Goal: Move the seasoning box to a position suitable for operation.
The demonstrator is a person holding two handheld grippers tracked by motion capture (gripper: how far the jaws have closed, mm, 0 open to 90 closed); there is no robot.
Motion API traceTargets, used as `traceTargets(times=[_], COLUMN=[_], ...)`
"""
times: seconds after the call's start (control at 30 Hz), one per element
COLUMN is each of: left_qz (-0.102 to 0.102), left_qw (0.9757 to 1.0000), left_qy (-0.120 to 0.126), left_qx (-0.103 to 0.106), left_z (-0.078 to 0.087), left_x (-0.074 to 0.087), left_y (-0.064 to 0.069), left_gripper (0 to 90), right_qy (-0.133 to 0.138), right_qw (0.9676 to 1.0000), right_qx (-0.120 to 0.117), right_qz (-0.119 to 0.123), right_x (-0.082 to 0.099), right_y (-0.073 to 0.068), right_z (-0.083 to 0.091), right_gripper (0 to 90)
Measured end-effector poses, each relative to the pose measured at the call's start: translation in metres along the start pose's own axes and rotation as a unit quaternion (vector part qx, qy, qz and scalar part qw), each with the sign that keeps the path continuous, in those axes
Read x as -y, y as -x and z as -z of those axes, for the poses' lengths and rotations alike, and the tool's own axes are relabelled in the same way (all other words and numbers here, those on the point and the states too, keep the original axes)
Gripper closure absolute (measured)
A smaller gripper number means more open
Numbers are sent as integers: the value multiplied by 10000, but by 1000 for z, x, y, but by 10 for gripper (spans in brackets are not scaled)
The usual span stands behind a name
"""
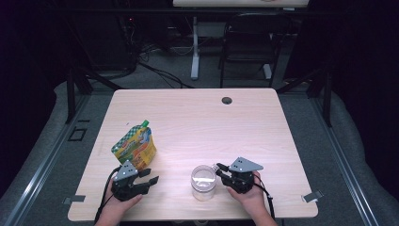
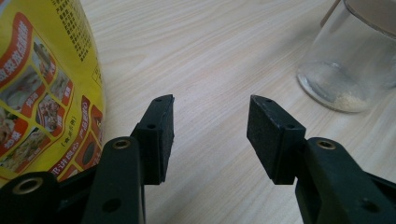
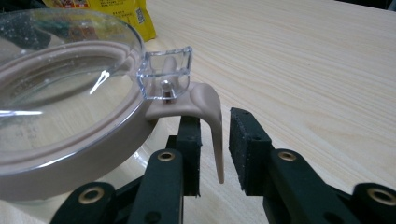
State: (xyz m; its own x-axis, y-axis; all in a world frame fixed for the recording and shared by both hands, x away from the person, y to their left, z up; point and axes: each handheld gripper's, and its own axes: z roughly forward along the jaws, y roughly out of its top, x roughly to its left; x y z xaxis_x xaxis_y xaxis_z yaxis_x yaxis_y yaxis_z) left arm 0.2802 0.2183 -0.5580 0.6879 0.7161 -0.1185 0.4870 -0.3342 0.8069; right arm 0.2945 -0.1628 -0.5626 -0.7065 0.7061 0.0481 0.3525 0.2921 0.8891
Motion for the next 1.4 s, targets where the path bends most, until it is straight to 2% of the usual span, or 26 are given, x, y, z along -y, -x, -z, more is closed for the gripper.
traceTargets(times=[0.53, 0.97, 1.4], left_qz=[1, -14, -1], left_qw=[10000, 10000, 10000], left_qy=[-21, -24, 1], left_qx=[28, 22, 40], left_z=[-1, -1, -2], left_x=[0, 0, 0], left_y=[0, 0, 1], left_gripper=[511, 512, 512], right_qy=[-45, -61, 97], right_qw=[10000, 9989, 9983], right_qx=[2, 362, 542], right_qz=[59, 298, 212], right_x=[-1, -1, -1], right_y=[0, -8, -12], right_z=[-3, -4, -6], right_gripper=[821, 855, 854])
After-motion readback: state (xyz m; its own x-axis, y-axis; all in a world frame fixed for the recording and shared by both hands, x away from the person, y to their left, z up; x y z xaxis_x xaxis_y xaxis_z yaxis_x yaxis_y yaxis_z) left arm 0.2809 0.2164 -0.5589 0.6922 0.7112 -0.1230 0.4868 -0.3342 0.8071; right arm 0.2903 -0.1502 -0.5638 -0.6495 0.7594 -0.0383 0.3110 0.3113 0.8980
